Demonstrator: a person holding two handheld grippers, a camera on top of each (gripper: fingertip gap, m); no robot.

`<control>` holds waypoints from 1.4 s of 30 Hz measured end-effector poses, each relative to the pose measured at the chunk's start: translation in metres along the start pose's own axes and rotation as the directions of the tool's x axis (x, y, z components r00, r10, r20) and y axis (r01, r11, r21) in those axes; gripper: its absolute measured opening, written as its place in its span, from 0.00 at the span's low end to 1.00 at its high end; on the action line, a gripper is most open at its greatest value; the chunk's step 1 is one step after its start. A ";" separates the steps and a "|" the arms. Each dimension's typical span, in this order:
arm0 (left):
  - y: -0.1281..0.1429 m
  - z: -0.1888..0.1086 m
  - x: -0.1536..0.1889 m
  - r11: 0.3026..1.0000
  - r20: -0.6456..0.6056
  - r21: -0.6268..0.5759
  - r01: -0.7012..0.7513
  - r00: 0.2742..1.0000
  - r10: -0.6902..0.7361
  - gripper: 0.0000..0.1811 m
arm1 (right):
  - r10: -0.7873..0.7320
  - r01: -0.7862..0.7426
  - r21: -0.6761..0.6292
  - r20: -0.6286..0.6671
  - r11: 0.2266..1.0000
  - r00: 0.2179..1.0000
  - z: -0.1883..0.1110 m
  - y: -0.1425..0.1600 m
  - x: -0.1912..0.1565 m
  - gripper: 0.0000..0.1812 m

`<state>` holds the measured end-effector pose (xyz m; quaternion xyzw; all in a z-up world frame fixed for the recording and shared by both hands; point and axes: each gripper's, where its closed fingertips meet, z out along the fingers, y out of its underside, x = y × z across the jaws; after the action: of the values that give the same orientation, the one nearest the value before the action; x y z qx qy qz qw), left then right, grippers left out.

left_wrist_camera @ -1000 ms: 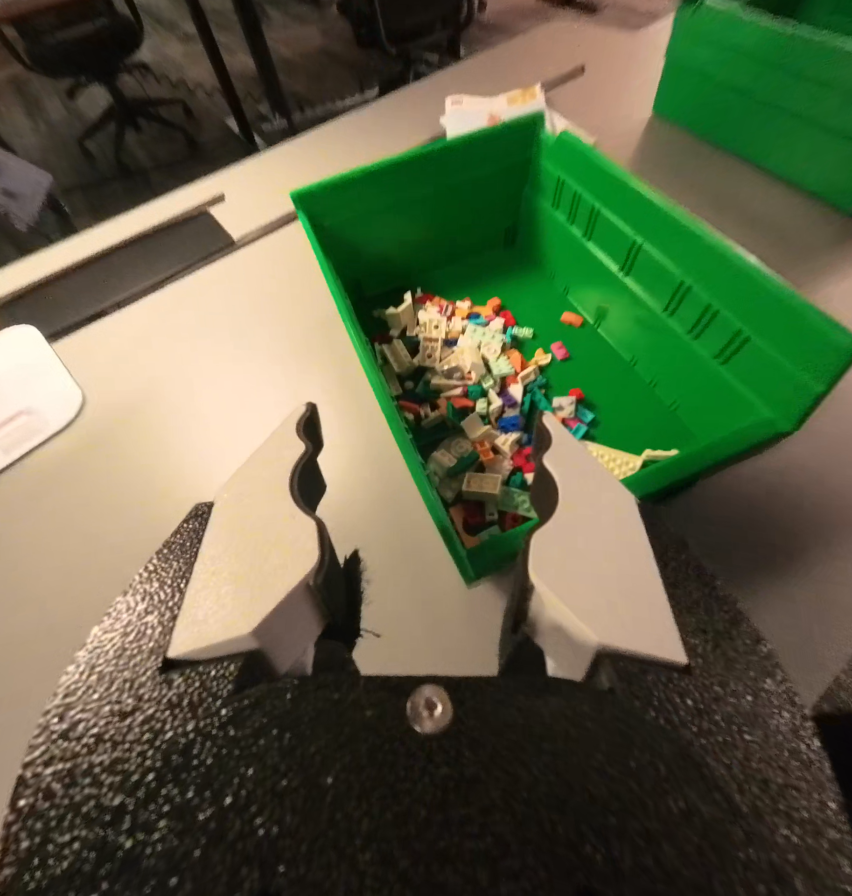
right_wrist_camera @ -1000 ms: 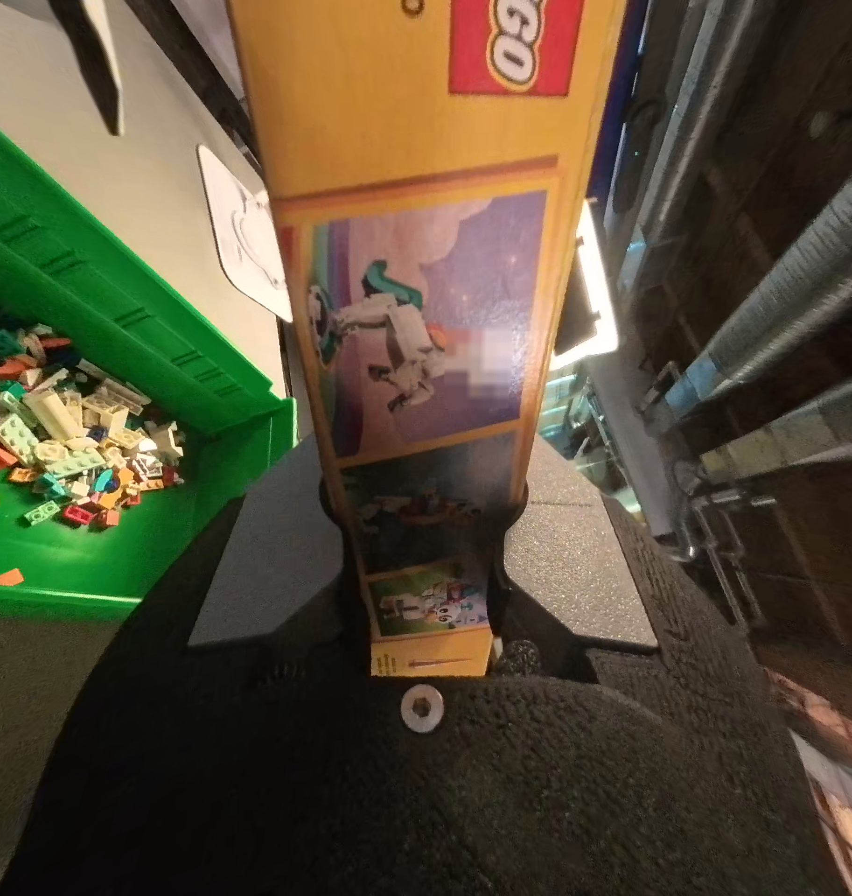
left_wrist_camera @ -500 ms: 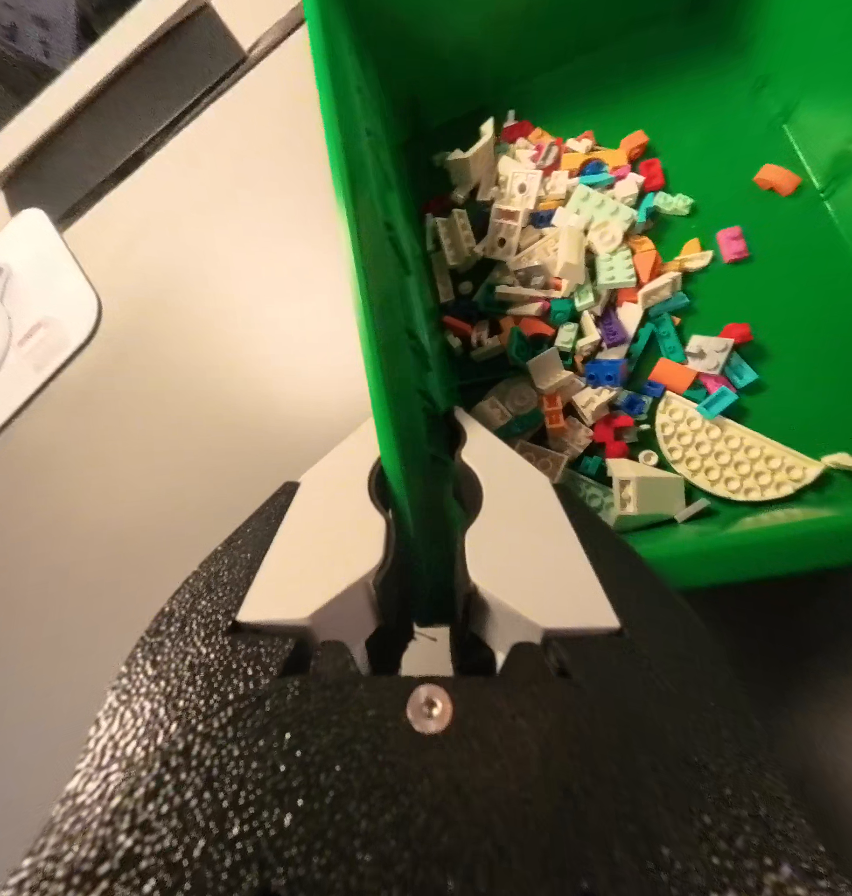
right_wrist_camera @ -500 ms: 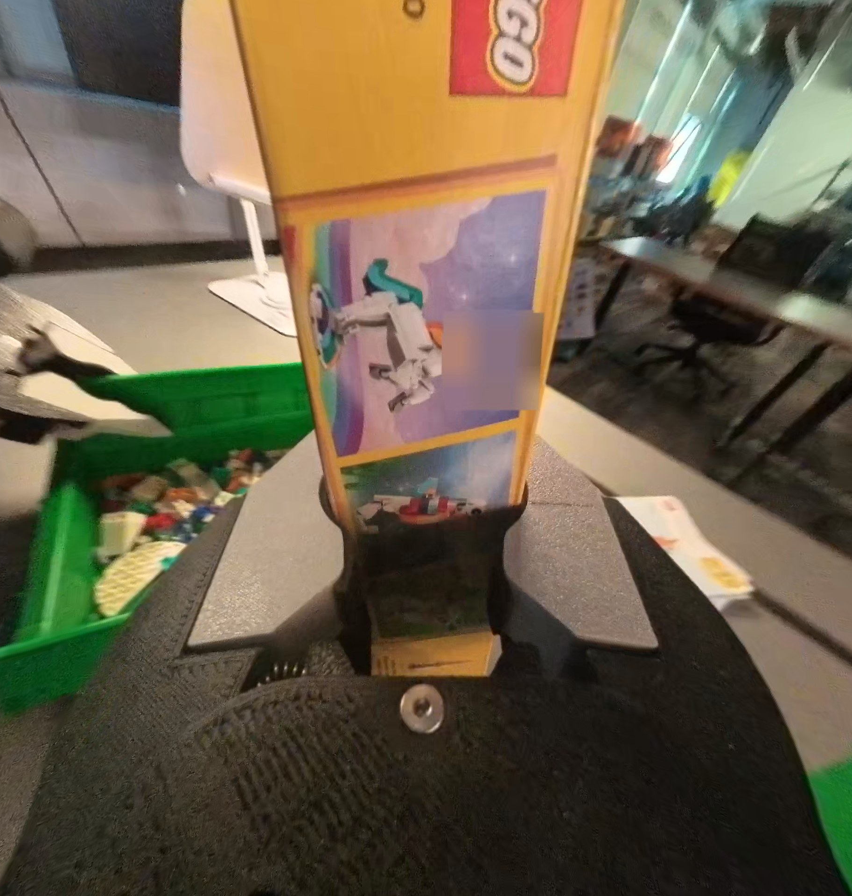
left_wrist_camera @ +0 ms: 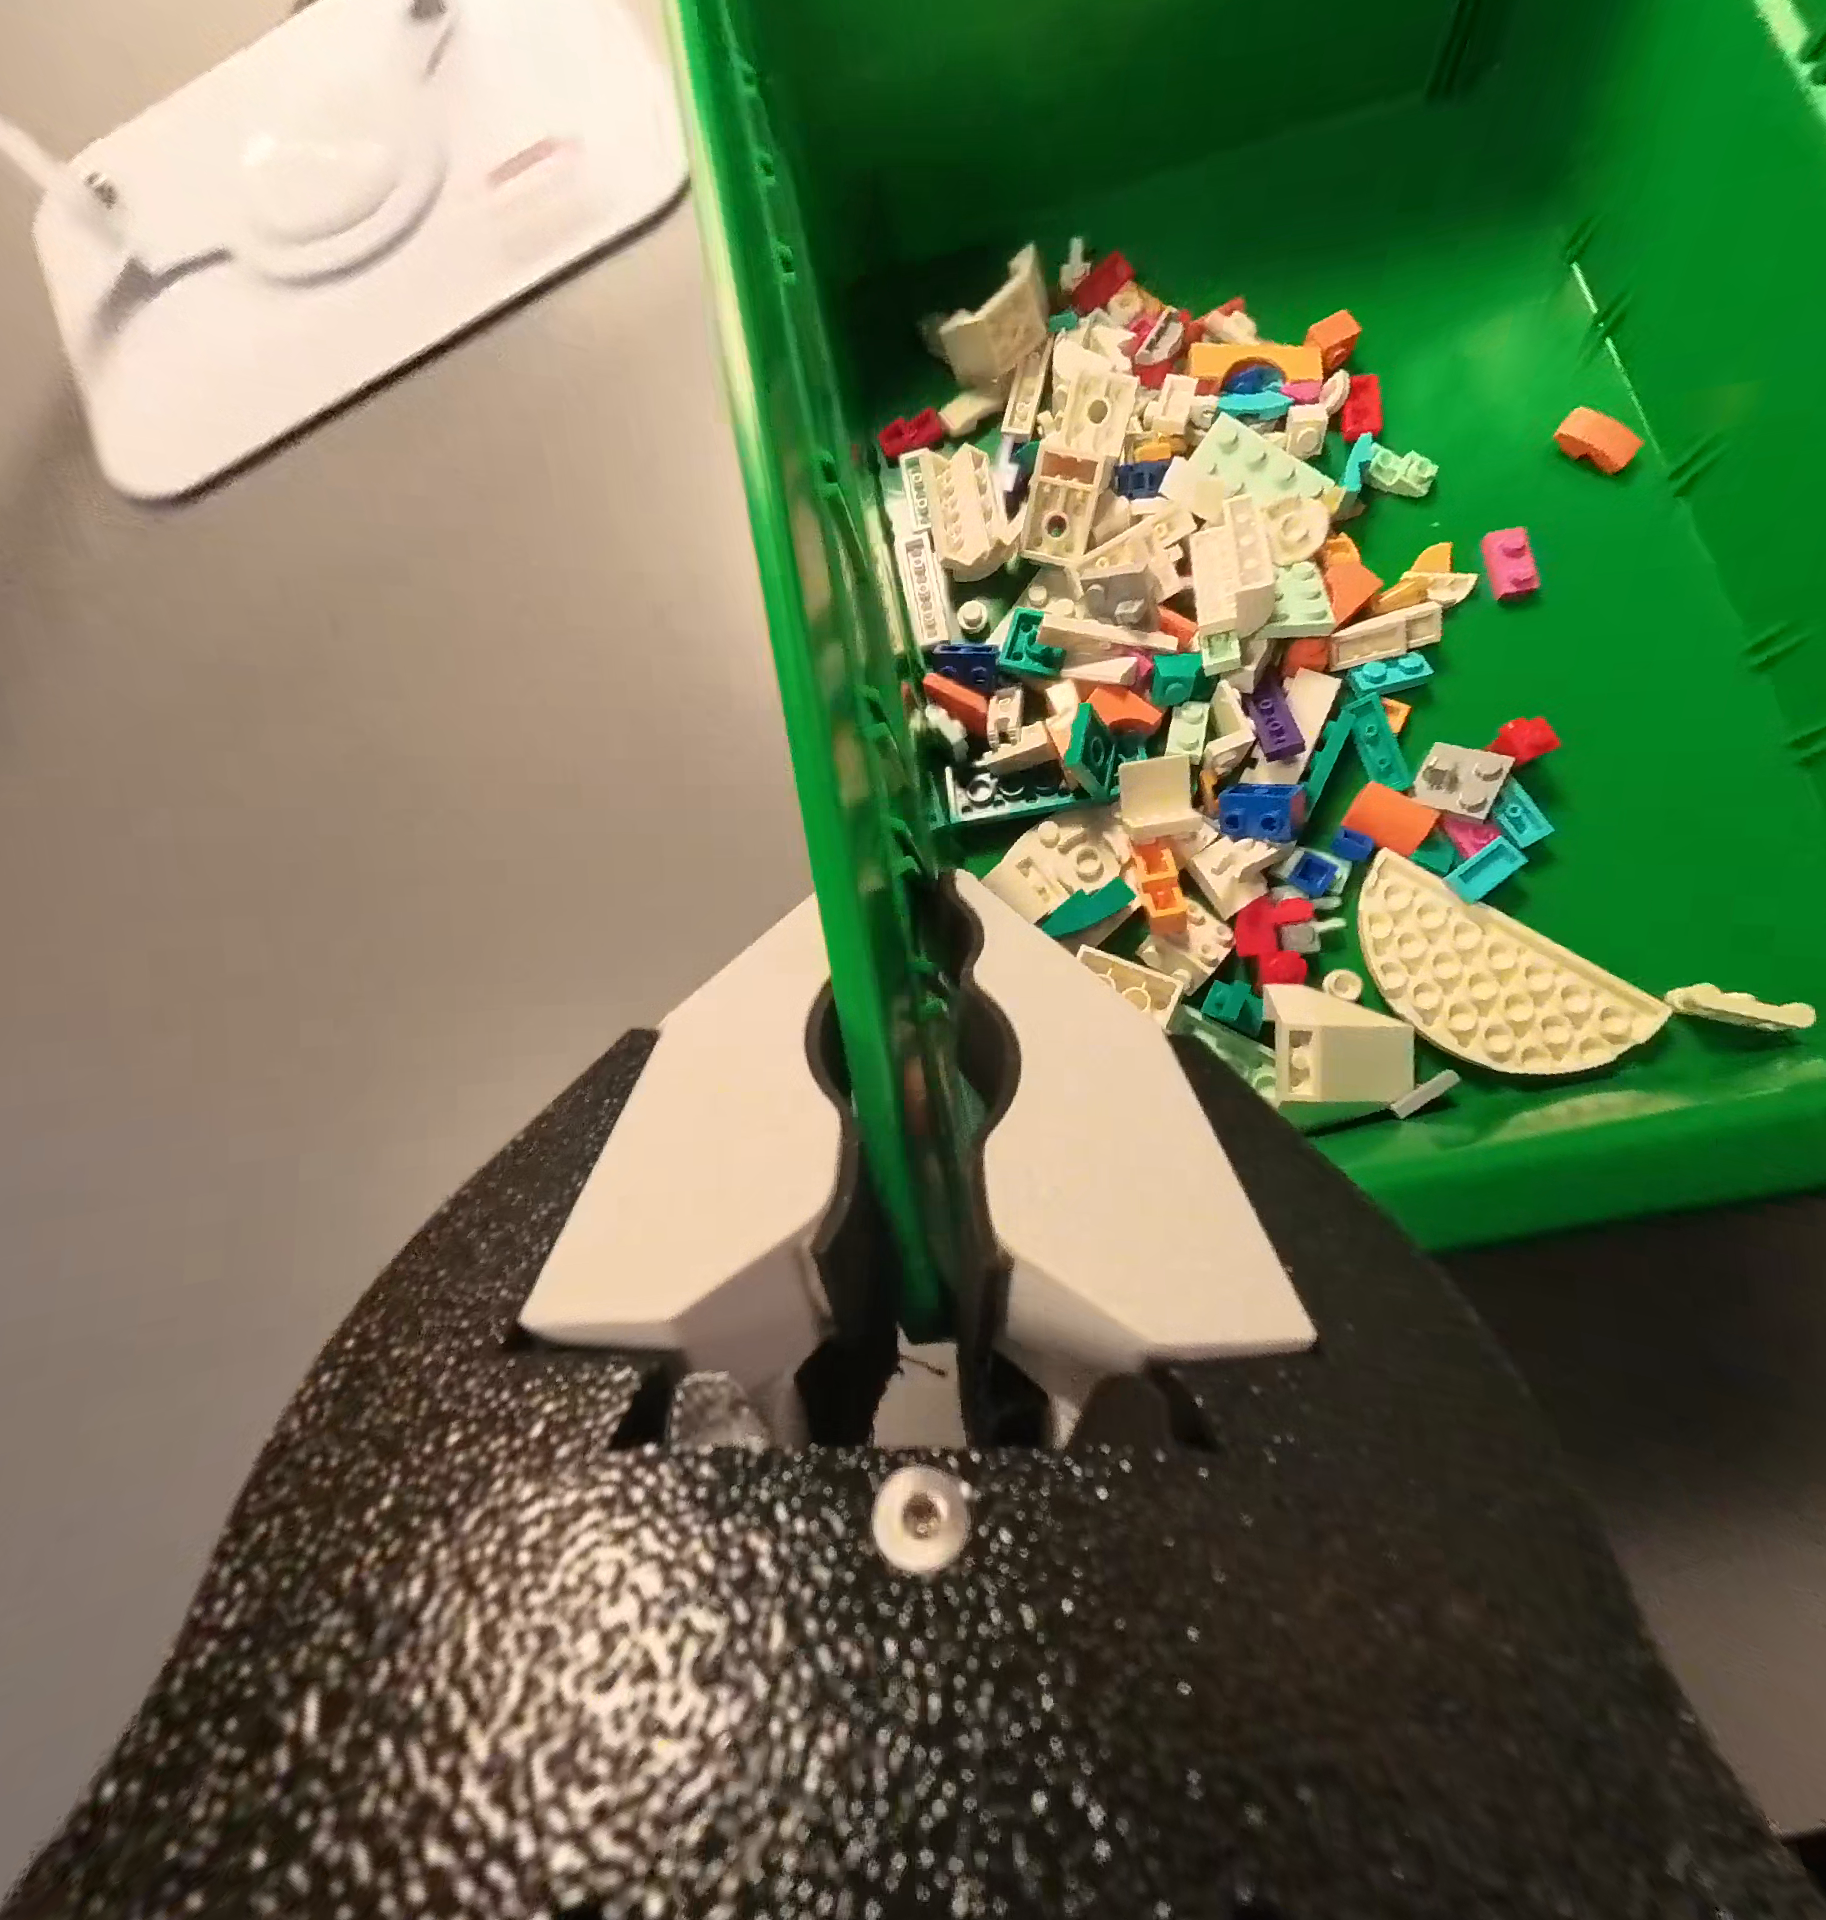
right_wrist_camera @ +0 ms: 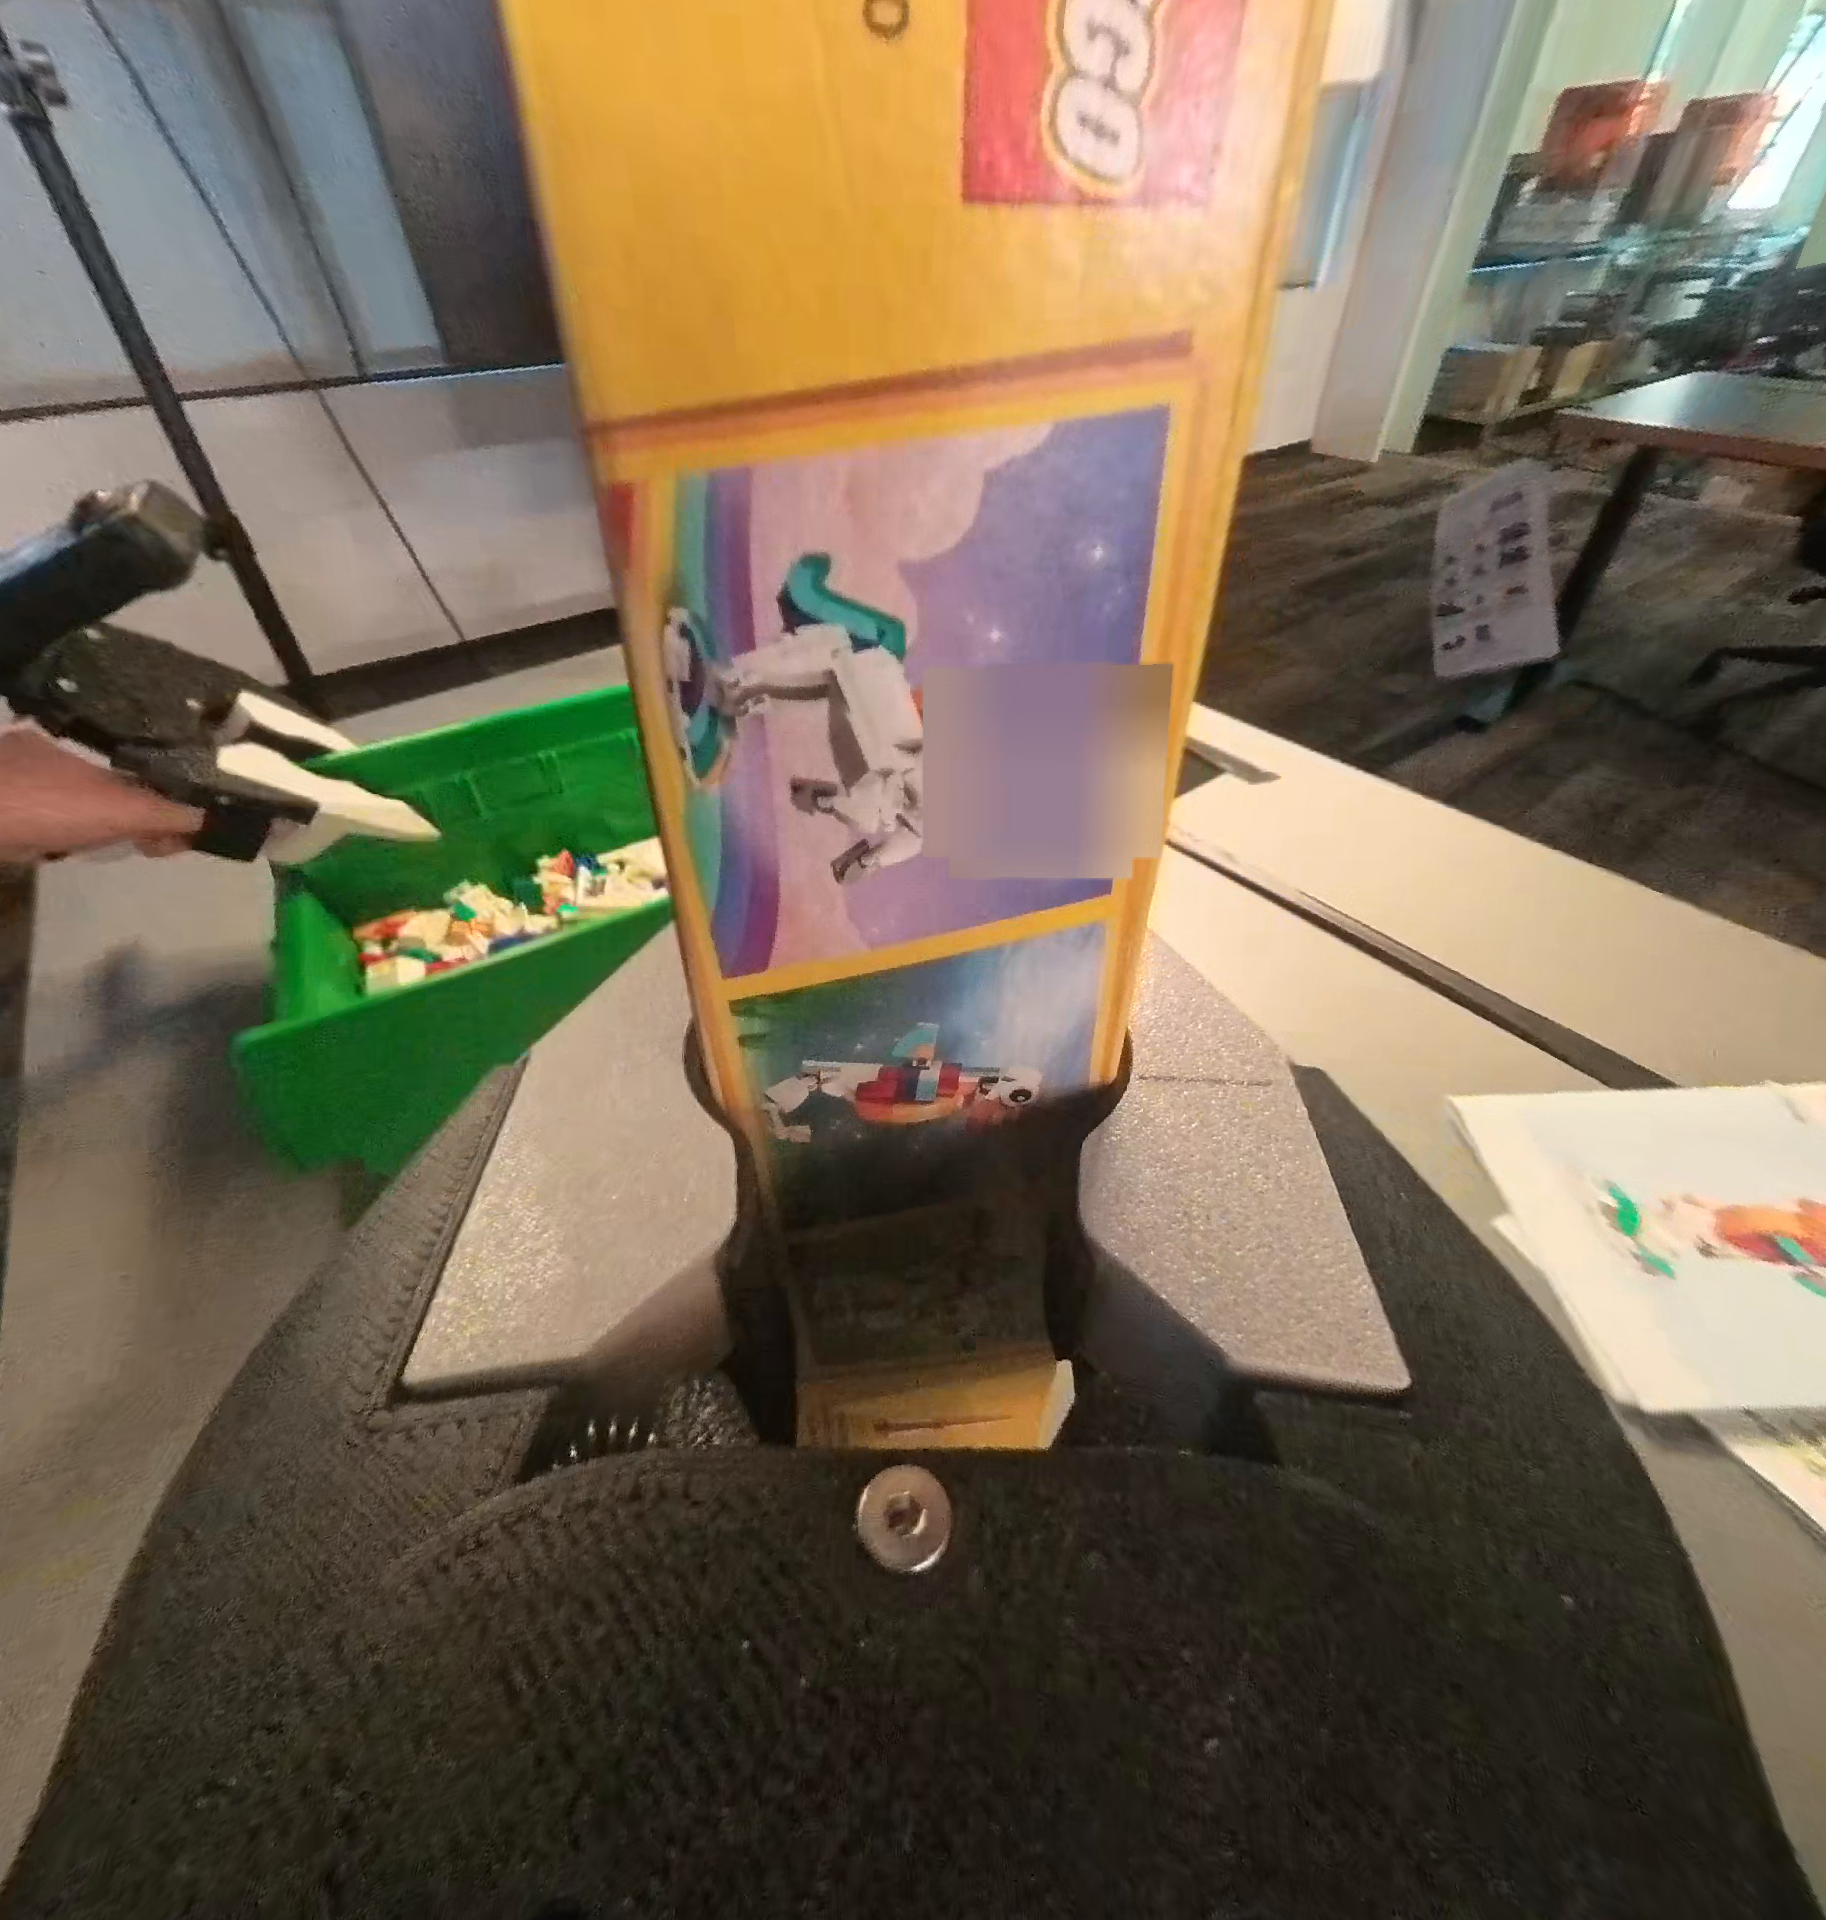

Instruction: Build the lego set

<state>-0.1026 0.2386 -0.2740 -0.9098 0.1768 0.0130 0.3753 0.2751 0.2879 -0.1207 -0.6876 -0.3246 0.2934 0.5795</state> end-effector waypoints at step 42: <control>-0.154 -0.123 0.163 0.697 -0.164 0.709 -0.111 0.935 0.315 0.56 | -0.011 0.012 0.002 0.520 1.000 0.854 0.041 0.107 -0.085 0.34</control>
<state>0.0878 0.2044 -0.1063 -0.6705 0.3236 -0.1350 0.6538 0.2017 0.2333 -0.2303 -0.5813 -0.4734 0.4644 0.4716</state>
